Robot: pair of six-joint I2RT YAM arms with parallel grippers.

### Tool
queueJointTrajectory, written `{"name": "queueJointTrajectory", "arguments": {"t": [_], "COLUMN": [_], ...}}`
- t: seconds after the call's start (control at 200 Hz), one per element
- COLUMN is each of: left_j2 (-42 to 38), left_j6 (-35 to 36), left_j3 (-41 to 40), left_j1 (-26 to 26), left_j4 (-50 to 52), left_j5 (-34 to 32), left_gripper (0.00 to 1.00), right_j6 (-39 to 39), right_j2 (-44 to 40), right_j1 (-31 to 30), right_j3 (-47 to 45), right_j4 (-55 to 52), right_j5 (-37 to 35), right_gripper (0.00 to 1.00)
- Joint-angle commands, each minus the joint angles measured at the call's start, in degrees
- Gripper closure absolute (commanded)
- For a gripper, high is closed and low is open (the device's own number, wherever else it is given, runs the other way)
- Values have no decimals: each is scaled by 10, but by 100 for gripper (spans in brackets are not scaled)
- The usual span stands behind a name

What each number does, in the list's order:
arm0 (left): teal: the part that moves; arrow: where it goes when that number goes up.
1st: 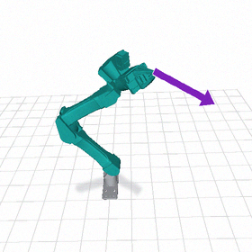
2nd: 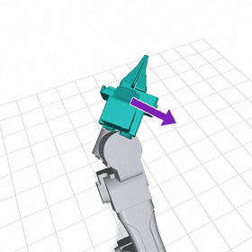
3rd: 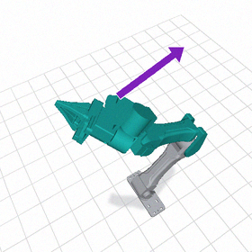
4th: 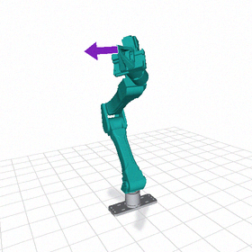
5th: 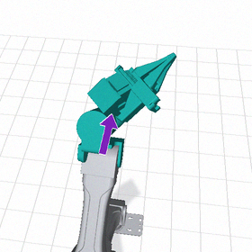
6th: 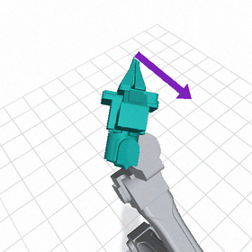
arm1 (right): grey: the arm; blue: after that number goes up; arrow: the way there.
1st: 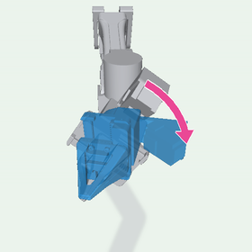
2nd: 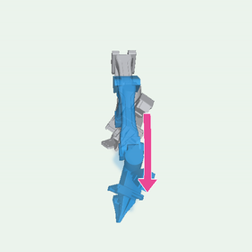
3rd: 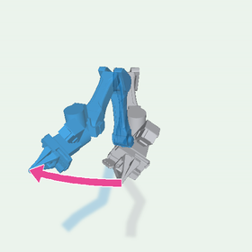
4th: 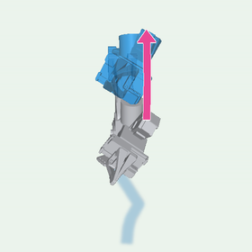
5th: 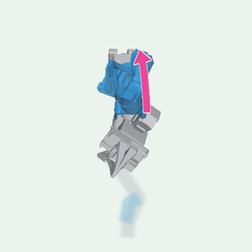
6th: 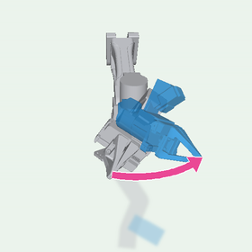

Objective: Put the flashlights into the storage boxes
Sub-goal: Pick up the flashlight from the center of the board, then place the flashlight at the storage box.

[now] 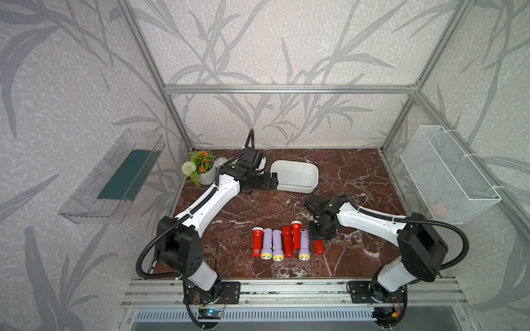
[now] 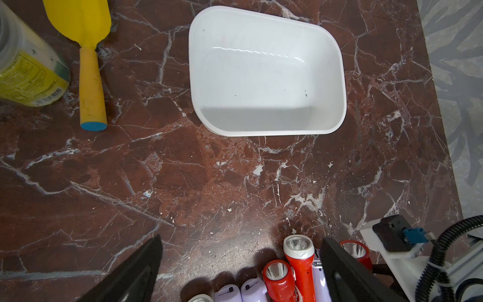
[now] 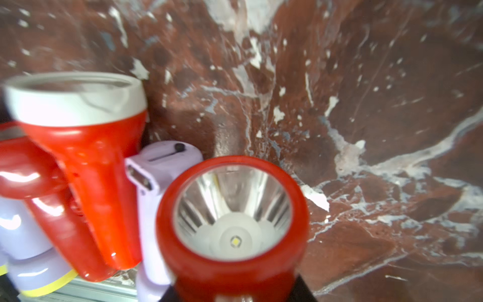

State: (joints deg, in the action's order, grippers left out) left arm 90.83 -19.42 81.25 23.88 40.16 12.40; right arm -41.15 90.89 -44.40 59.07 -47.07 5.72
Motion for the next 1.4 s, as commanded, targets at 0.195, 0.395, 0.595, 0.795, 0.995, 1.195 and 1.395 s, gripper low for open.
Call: {"name": "queueJointTrajectory", "arguments": {"t": [0.195, 0.395, 0.595, 0.795, 0.995, 1.195, 1.395], "left_j2": [14, 64, 88, 101, 119, 133, 150], "left_j6": [-19, -54, -56, -42, -37, -32, -46], "left_j3": [7, 42, 76, 89, 105, 119, 128], "left_j1": [-15, -15, -15, -15, -16, -15, -15], "left_j4": [-37, -86, -92, -79, -69, -62, -74], "left_j5": [26, 64, 71, 68, 76, 77, 92], "left_gripper": [3, 3, 4, 4, 3, 3, 3], "right_j6": [43, 91, 123, 147, 153, 147, 141], "right_j2": [-21, 13, 65, 147, 206, 253, 313], "right_j1": [55, 99, 143, 167, 194, 219, 236], "right_j3": [97, 165, 249, 337, 404, 452, 504], "right_j4": [-51, -56, -56, -54, -47, -26, -13], "right_j5": [-5, 14, 36, 53, 77, 113, 144], "right_gripper": [73, 73, 73, 73, 73, 73, 73]}}
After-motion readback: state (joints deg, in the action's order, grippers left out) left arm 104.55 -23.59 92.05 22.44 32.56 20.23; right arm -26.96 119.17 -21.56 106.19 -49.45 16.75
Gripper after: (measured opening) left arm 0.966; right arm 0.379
